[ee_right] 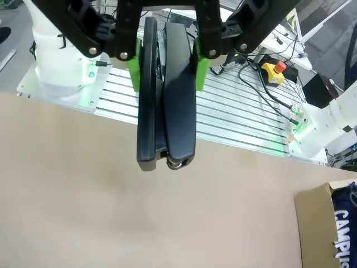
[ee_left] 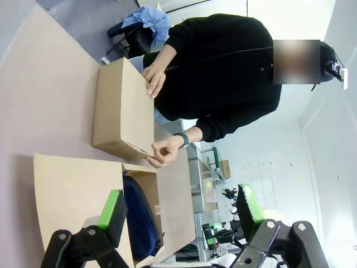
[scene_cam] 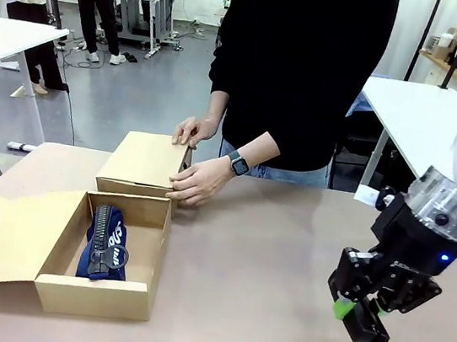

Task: Place items inside the box.
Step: Pick up a Pencil pouch or Stapler and place it inside the Mailer Box closest to the robot.

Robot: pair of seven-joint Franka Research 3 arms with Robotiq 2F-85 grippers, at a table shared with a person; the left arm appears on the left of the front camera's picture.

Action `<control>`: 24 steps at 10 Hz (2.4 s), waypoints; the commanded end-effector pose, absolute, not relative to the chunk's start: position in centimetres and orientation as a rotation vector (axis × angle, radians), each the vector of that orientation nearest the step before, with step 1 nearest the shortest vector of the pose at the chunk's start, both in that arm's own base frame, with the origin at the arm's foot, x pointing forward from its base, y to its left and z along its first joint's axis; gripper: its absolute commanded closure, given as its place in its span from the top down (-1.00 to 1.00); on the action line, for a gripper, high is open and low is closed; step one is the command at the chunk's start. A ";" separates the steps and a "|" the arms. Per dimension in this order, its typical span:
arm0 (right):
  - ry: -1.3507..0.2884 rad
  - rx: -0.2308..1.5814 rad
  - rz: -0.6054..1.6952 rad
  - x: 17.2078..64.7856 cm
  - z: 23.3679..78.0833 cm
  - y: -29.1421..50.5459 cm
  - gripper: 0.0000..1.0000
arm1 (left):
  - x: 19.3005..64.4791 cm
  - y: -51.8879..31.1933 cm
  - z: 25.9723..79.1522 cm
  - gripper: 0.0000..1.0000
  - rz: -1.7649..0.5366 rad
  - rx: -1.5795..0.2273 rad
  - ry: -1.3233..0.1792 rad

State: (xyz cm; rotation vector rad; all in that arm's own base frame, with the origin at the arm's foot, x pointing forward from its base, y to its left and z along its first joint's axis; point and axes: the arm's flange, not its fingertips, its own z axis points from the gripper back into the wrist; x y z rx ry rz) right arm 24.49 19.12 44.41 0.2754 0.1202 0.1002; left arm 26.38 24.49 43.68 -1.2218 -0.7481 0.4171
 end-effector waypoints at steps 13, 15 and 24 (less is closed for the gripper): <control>-0.009 0.358 0.266 36.3 44.6 47.7 -0.15 | 26.4 24.4 43.7 1.00 0.404 -1.235 -0.779; 0.003 0.290 0.360 37.4 43.4 54.0 -0.15 | 26.4 24.4 43.7 1.00 0.404 -1.235 -0.779; 0.030 0.337 0.271 37.2 38.7 55.0 -0.15 | 26.4 24.4 43.7 1.00 0.404 -1.235 -0.779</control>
